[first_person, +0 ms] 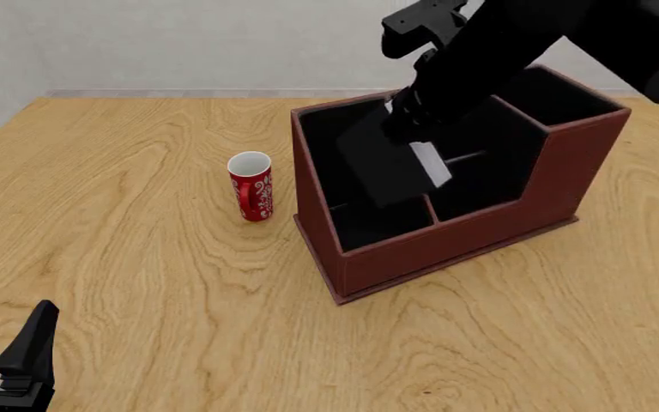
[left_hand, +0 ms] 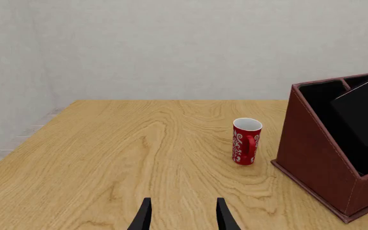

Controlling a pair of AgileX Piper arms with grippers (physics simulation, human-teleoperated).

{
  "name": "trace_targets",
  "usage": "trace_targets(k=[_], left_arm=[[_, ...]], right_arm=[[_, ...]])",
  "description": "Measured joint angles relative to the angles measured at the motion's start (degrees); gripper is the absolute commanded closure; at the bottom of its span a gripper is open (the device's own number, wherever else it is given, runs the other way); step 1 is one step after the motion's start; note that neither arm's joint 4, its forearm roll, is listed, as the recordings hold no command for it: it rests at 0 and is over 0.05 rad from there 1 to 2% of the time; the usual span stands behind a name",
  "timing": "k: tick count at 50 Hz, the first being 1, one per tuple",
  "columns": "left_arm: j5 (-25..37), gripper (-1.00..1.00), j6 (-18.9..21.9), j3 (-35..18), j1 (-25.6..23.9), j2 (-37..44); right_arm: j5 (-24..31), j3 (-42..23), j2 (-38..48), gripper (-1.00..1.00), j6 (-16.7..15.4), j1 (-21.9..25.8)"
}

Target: Pick up the book and place it in the left compartment of the caddy.

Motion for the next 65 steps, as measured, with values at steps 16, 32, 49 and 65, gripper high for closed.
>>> trace_targets(k=[16, 32, 49, 65], left_arm=[[0.00, -1.00, 0.00, 0.00, 0.00, 0.00], [0.00, -1.00, 0.00, 0.00, 0.00, 0.00], [0.00, -1.00, 0.00, 0.00, 0.00, 0.00], [0.00, -1.00, 0.00, 0.00, 0.00, 0.00]], right_arm=[[0.00, -1.49, 2.67, 1.00, 0.58, 0.04], [0.00, -2.70, 4.97, 1.00, 1.43, 0.30], [-0.04, -4.40, 7.47, 1.00, 2.13, 0.41], [-2.20, -2.86, 8.87, 1.00, 2.92, 0.67]])
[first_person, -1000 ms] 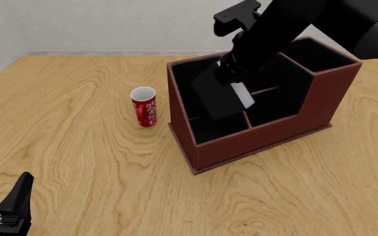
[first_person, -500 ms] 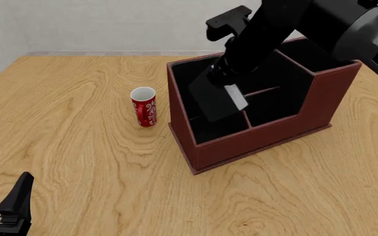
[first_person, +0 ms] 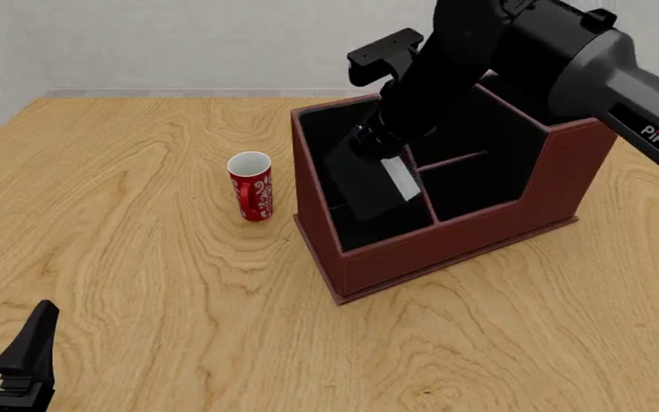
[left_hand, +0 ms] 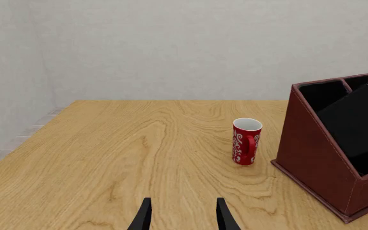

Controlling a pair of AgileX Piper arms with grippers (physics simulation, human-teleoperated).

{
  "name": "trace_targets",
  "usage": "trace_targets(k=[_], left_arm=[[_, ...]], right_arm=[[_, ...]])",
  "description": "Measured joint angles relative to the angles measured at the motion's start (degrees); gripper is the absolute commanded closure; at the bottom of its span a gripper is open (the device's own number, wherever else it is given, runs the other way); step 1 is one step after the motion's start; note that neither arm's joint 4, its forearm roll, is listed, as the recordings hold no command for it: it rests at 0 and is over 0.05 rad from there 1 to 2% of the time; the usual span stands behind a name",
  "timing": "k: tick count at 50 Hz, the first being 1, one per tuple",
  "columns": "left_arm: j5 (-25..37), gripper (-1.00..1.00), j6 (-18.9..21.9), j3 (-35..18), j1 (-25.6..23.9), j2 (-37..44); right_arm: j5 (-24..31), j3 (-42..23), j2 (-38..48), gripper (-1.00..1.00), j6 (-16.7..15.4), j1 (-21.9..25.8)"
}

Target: Pick up the book and place it in the left compartment of the caddy.

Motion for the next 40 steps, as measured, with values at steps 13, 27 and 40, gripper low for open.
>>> trace_targets(k=[13, 27, 40], left_arm=[[0.00, -1.00, 0.00, 0.00, 0.00, 0.00], [0.00, -1.00, 0.00, 0.00, 0.00, 0.00], [0.00, -1.00, 0.00, 0.00, 0.00, 0.00]], right_arm=[[-2.19, 2.19, 0.45, 1.00, 0.59, 0.10], [-3.32, 3.48, 0.60, 1.00, 0.77, -0.02], [-3.30, 2.56, 0.91, -1.00, 0.77, -0.48]])
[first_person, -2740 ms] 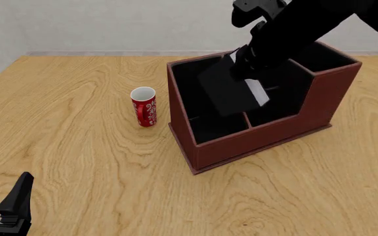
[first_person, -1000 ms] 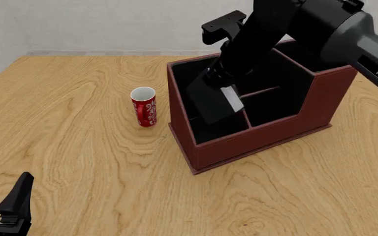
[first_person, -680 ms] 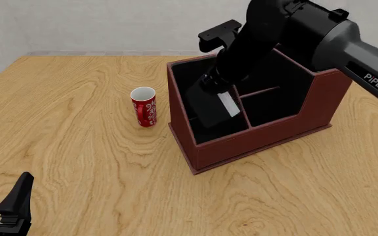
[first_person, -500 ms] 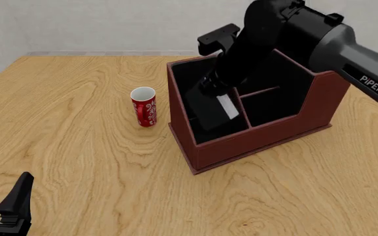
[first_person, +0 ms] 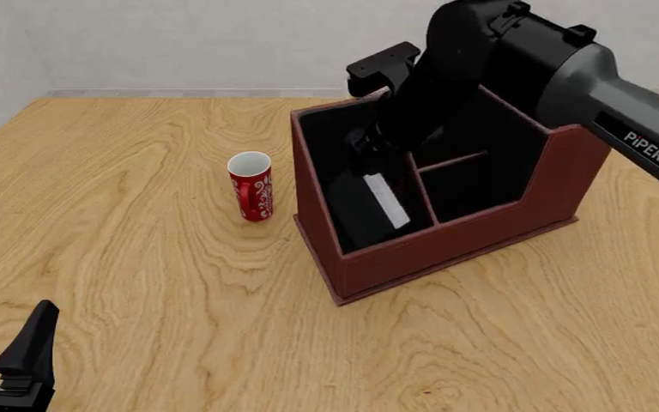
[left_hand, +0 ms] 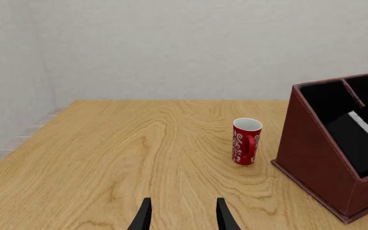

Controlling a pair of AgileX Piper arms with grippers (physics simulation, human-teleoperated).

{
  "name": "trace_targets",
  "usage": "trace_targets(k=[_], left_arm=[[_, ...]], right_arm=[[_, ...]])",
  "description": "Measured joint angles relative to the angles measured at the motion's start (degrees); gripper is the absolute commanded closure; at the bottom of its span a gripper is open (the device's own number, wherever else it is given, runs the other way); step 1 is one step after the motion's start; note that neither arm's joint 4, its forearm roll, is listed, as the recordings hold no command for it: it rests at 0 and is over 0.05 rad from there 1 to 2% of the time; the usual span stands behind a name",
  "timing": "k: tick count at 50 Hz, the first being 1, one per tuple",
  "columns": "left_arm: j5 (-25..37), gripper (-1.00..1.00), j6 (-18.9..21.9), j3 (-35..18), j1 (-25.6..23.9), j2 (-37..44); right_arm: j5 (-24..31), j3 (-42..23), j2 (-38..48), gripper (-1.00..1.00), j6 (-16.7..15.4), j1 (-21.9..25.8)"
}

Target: Pick up the book and place it in the left compartment of the caddy.

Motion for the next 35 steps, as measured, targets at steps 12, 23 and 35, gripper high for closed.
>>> trace_targets(k=[12, 23, 35], left_arm=[[0.00, -1.00, 0.00, 0.00, 0.00, 0.00], [0.00, -1.00, 0.00, 0.00, 0.00, 0.00], [0.00, -1.00, 0.00, 0.00, 0.00, 0.00]], right_arm=[[0.24, -0.86, 0.18, -1.00, -0.26, -0.53], [0.24, -0.91, 0.25, -1.00, -0.54, -0.76], [0.40, -0.76, -0.21, -1.00, -0.58, -0.66]])
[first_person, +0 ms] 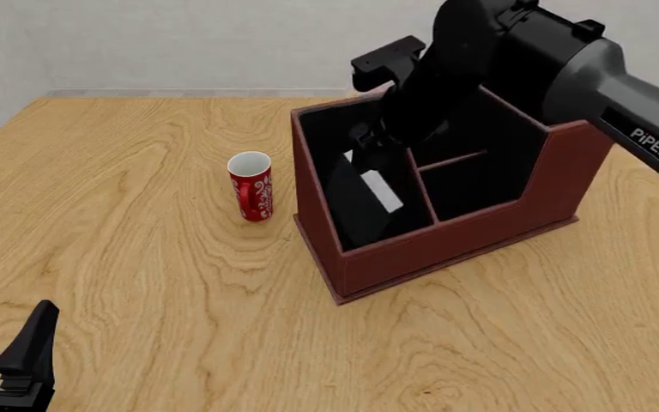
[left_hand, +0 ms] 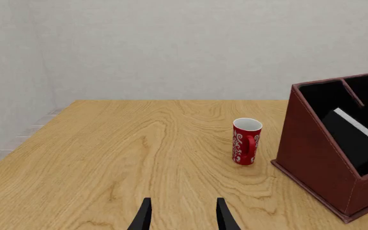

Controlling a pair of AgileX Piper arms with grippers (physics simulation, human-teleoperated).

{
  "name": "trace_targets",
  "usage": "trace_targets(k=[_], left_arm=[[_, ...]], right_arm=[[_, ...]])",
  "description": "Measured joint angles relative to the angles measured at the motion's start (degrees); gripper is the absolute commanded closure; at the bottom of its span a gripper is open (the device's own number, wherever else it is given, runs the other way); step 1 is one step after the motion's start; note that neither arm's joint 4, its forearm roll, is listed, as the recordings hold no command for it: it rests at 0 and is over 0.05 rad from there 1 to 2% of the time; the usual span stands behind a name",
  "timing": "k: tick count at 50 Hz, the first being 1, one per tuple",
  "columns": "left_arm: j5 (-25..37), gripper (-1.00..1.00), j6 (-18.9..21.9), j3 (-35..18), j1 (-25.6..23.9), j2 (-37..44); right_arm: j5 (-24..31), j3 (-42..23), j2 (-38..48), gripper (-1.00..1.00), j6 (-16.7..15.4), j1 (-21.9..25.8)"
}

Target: Pick up the book and place it in the left compartment of the caddy.

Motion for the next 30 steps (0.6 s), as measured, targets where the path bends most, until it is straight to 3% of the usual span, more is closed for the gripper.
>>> trace_targets(k=[30], left_arm=[[0.00, -1.00, 0.00, 0.00, 0.00, 0.00]], right_arm=[[1.26, 1.15, -4.24, -1.00, 0.40, 0.56]])
